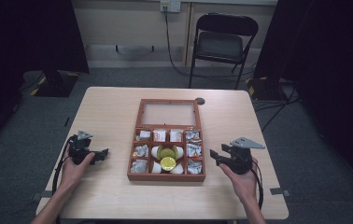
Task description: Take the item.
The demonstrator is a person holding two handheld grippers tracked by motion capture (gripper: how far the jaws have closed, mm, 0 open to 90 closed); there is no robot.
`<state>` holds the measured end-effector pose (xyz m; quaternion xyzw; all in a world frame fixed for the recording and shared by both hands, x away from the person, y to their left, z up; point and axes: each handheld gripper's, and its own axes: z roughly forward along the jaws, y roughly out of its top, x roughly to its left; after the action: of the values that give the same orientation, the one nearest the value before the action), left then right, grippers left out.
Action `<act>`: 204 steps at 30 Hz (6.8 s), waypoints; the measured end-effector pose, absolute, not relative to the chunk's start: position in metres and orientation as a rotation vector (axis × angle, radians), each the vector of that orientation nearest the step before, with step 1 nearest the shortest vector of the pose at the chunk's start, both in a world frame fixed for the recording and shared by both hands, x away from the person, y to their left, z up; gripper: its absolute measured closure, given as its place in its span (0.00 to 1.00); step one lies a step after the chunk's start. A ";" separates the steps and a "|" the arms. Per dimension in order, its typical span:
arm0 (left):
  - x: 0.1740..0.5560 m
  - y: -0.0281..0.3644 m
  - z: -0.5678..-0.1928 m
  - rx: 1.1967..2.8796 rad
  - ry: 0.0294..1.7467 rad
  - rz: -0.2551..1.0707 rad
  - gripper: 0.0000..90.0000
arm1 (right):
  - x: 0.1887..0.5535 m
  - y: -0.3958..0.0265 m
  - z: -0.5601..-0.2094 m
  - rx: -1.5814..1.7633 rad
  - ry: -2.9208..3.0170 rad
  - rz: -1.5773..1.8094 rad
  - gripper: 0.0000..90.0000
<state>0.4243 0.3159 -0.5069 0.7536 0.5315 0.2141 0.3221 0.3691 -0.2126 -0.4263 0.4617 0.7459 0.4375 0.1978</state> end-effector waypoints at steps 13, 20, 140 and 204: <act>0.424 0.316 -0.507 1.978 1.395 0.562 0.00 | 0.383 -0.177 -0.415 1.208 2.164 1.255 0.47; 0.424 0.316 -0.507 1.980 1.394 0.563 0.00 | 0.388 -0.160 -0.411 1.170 2.197 1.288 0.47; 0.424 0.316 -0.507 1.982 1.395 0.561 0.00 | 0.398 -0.063 -0.463 1.004 2.719 0.993 0.43; 0.423 0.316 -0.507 1.986 1.389 0.558 0.00 | 0.397 -0.089 -0.431 1.028 2.488 1.290 0.43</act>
<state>0.4234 0.3158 -0.5066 0.7561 0.5290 0.2126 0.3214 0.3966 -0.0886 -0.4306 0.3433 0.8309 0.4309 0.0782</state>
